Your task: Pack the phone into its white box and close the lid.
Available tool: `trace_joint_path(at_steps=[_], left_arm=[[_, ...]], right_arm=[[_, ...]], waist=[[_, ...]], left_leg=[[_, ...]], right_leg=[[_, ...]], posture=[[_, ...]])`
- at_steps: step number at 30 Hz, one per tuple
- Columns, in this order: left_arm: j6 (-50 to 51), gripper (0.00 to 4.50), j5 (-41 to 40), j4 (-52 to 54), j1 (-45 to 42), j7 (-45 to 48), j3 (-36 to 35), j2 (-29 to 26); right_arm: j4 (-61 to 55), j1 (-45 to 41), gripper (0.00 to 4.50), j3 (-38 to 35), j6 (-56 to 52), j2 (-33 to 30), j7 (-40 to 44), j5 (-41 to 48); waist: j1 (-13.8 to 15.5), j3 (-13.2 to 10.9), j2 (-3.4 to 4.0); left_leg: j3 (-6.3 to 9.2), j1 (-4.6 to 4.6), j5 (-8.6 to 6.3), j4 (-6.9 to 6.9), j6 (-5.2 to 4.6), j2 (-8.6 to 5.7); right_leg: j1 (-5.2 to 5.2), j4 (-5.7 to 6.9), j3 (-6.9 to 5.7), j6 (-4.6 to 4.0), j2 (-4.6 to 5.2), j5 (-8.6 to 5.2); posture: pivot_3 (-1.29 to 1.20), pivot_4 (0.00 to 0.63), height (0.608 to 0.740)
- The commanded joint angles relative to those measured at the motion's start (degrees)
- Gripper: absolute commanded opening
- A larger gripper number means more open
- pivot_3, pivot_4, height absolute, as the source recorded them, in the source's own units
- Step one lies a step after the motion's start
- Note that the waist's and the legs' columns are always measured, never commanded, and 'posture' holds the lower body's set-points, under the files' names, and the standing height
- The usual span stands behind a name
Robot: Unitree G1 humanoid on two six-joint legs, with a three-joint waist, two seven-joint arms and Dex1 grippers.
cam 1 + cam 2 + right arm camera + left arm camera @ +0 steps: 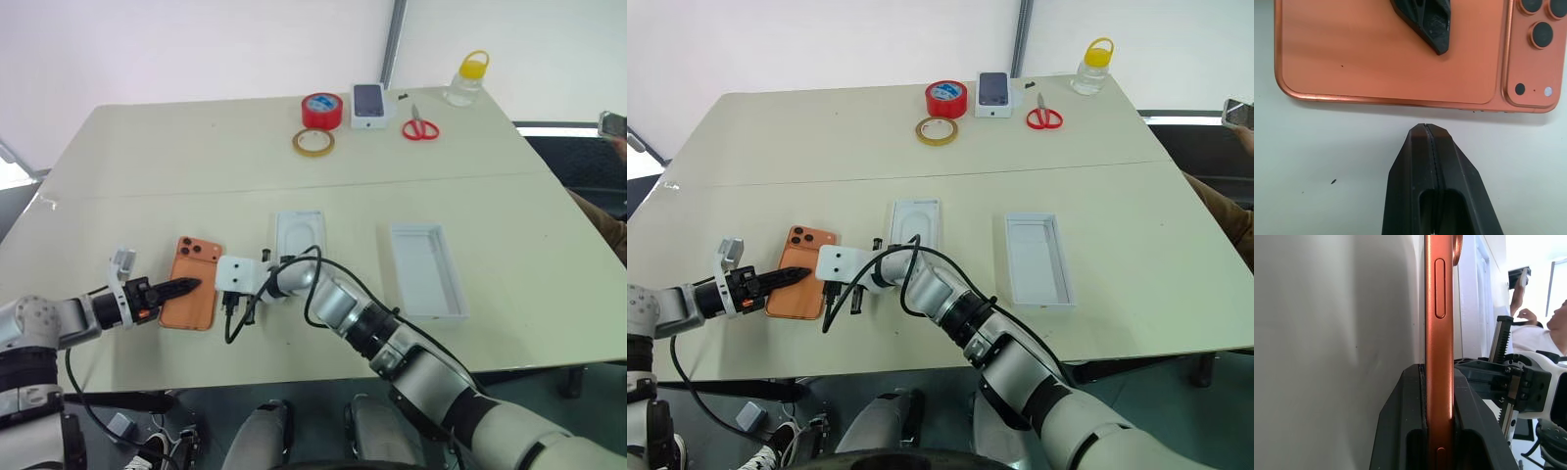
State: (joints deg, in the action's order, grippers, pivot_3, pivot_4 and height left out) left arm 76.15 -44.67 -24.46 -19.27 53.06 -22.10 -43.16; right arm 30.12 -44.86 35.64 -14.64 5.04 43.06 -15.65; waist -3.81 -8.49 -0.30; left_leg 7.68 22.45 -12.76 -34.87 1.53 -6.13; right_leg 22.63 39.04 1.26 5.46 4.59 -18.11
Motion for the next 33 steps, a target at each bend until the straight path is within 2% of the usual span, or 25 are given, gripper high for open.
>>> trace_joint_path(at_steps=[1, 6, 8, 11, 14, 17, 21, 25, 28, 33], left_arm=[[1.24, 0.12, -1.54, -0.23, -0.24, -1.19, -3.39, -0.17], [1.95, 0.12, -6.86, 1.45, -1.39, -2.24, -11.60, 1.44], [1.44, 0.12, -8.91, 1.93, -2.27, -4.09, -15.63, 2.57], [0.90, 0.12, -11.19, 2.29, -4.01, -6.76, -19.65, 4.22], [1.91, 0.08, -12.56, 3.41, -5.60, -9.88, -20.33, 6.31], [3.69, 0.08, -15.24, 4.75, -7.92, -13.56, -21.43, 9.05], [4.75, 0.08, -17.66, 7.18, -8.65, -17.07, -21.88, 11.78], [4.69, 0.08, -18.84, 7.47, -9.47, -19.52, -21.55, 13.16], [4.29, 0.08, -19.10, 7.80, -9.66, -20.03, -20.62, 13.56], [4.98, 0.08, -20.61, 9.29, -10.27, -21.57, -19.41, 15.10]], right_arm=[[-2.54, 0.94, 0.00, -1.71, -0.34, 0.19, 0.00, 1.31], [-11.07, 2.38, 0.00, -11.98, -1.34, 2.33, 0.69, 12.07], [-14.31, 3.79, 0.00, -16.54, 3.84, 3.58, -2.53, 15.57], [-19.53, 3.90, 0.00, -20.45, -7.30, 1.87, 5.84, 26.02], [-20.20, 3.77, 0.83, -22.42, -6.13, -0.91, 6.08, 27.04], [-23.65, 5.84, 2.34, -20.16, -1.96, -8.08, 7.65, 23.41], [-30.66, 9.44, 4.40, -20.02, -4.39, -16.68, 14.34, 26.95], [-32.47, 13.59, 4.47, -16.27, 4.03, -24.98, 18.60, 22.38], [-33.10, 15.09, 4.47, -15.81, 3.68, -26.75, 19.90, 23.62], [-29.16, 15.91, 4.47, -12.61, 12.83, -28.82, 19.40, 17.82]], waist=[[0.00, -0.01, -0.01], [-0.05, -0.26, -0.47], [0.00, -0.23, -0.55], [0.10, -0.22, -0.63], [0.27, -0.22, -0.64], [0.98, -0.23, -0.69], [1.26, -0.28, -0.79], [1.12, -0.29, -0.81], [1.15, -0.32, -0.86], [1.47, -0.37, -0.93]], left_leg=[[0.00, 0.00, 0.00, 0.00, 0.00, 0.00], [0.04, 0.14, 0.02, 0.01, 0.03, 0.03], [0.04, 0.23, 0.02, -0.01, 0.04, 0.03], [0.05, 0.34, 0.02, -0.03, 0.05, 0.03], [0.04, 0.33, 0.02, -0.04, 0.04, 0.02], [0.04, 0.37, 0.02, -0.05, 0.04, 0.00], [0.03, 1.05, 0.03, -0.29, 0.04, -0.01], [0.01, 1.03, 0.04, -0.27, 0.06, 0.02], [0.01, 1.02, 0.04, -0.27, 0.07, 0.03], [0.02, 1.03, 0.05, -0.29, 0.07, 0.03]], right_leg=[[0.00, 0.00, 0.00, 0.00, 0.00, 0.00], [0.13, 0.01, -0.02, -0.01, -0.03, 0.01], [0.20, 0.01, -0.02, -0.02, -0.02, 0.01], [0.29, 0.00, -0.03, -0.01, -0.01, 0.01], [0.24, -0.02, -0.04, -0.01, 0.01, 0.01], [0.28, -0.02, -0.04, -0.01, 0.02, 0.01], [0.69, 0.03, -0.05, 0.01, 0.03, 0.03], [0.69, 0.08, -0.05, 0.00, 0.01, 0.04], [0.67, 0.08, -0.06, 0.00, 0.00, 0.03], [0.64, 0.05, -0.09, 0.00, 0.01, 0.03]], posture=[[0.00, 0.150, 0.740], [0.00, 0.150, 0.740], [0.00, 0.150, 0.740], [0.00, 0.150, 0.740], [0.00, 0.150, 0.740], [0.00, 0.150, 0.740], [0.00, 0.150, 0.740], [0.00, 0.150, 0.740], [0.00, 0.150, 0.740], [0.00, 0.150, 0.740]])
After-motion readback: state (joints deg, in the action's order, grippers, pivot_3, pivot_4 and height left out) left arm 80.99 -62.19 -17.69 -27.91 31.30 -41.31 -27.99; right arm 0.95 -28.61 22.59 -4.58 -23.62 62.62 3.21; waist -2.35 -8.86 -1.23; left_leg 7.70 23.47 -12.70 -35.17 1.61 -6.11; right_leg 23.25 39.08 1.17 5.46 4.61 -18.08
